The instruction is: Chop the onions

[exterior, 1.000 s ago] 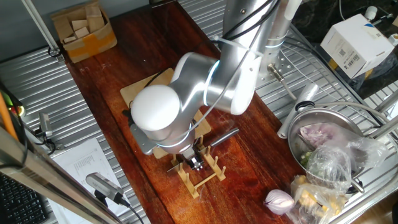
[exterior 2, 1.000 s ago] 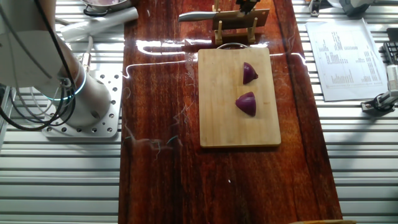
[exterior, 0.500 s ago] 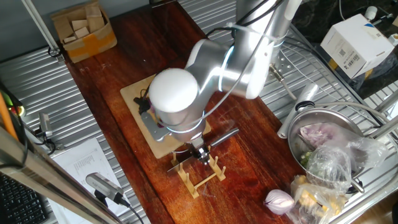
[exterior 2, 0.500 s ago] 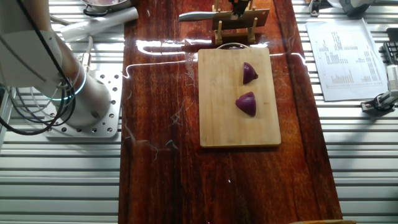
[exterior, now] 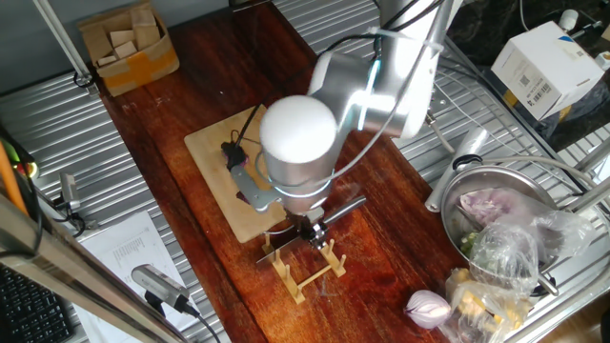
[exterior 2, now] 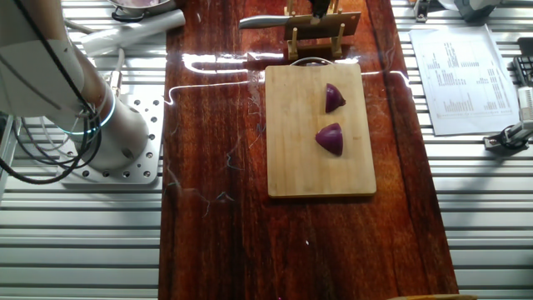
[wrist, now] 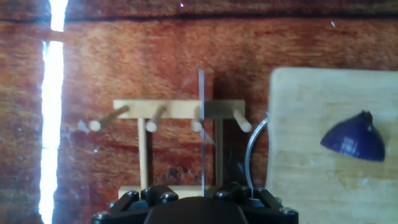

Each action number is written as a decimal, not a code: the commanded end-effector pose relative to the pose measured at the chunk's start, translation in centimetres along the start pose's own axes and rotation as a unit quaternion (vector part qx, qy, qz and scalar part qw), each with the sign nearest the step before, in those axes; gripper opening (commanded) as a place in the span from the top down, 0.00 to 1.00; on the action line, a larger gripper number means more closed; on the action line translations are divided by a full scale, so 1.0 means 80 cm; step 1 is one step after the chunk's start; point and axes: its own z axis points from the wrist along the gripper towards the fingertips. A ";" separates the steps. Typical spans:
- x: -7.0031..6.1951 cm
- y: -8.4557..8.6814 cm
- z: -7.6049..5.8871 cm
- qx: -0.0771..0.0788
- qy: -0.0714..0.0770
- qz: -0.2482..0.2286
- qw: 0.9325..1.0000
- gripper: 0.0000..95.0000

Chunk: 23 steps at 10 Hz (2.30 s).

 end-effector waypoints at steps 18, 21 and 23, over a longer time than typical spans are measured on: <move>0.014 -0.003 0.017 -0.025 -0.021 -0.020 0.999 0.40; 0.014 -0.004 0.019 -0.027 -0.024 -0.015 0.999 0.60; 0.014 -0.004 0.019 -0.026 -0.026 -0.014 0.999 0.60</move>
